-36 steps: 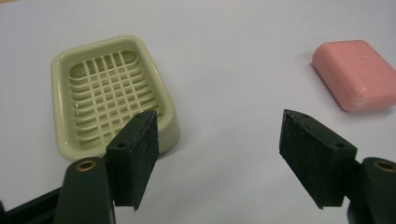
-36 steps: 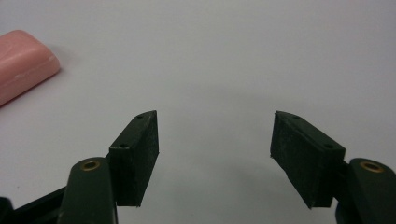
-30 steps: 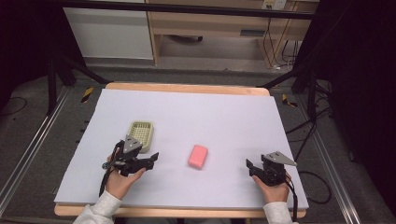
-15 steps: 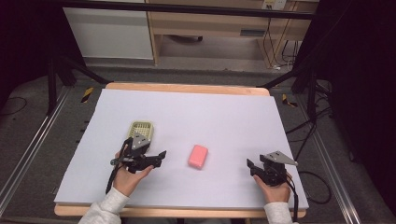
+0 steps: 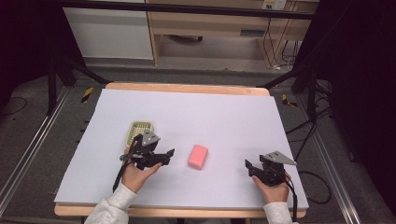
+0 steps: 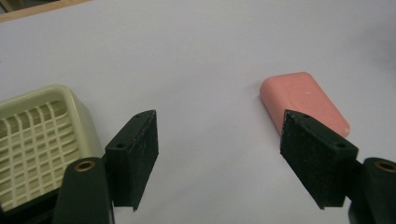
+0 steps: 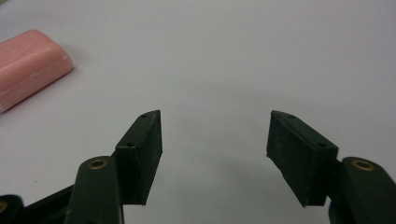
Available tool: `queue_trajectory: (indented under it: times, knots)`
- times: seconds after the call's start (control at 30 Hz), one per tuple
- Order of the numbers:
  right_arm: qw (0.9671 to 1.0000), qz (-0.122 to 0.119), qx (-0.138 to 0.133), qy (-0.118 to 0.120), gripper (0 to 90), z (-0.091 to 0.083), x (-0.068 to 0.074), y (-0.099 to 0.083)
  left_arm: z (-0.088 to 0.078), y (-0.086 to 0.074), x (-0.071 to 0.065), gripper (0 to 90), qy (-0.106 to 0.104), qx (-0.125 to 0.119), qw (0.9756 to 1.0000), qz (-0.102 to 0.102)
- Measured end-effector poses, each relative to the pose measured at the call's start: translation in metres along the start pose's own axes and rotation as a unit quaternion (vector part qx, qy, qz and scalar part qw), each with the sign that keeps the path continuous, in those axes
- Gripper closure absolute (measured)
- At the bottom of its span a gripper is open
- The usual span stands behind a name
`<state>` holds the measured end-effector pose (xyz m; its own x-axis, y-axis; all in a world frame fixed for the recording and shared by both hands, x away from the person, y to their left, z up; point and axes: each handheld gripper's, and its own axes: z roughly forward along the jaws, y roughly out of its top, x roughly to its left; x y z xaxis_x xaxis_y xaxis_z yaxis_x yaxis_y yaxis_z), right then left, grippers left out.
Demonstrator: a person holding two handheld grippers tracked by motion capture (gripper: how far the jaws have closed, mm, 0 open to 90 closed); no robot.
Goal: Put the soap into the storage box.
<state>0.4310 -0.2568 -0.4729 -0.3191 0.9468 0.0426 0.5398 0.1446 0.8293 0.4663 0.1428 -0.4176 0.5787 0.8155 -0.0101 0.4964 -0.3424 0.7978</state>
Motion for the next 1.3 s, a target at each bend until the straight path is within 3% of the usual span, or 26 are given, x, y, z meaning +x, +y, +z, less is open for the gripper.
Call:
queue_trajectory:
  times: [0.33, 0.93, 1.3]
  knots:
    - [0.9999, 0.007, -0.001, 0.011, 36.8, 0.000, 0.000, 0.000, 0.011, 0.008, -0.011, 25.9, -0.010, 0.003, 0.9999, 0.001]
    - [1.0000, -0.001, -0.004, 0.002, 34.7, 0.001, -0.001, -0.001, 0.032, 0.023, -0.031, 25.8, -0.019, 0.024, 0.9994, 0.015]
    - [1.0000, 0.007, -0.005, 0.001, 34.7, 0.000, -0.002, 0.000, 0.042, 0.027, -0.042, 25.8, -0.024, 0.038, 0.9988, 0.022]
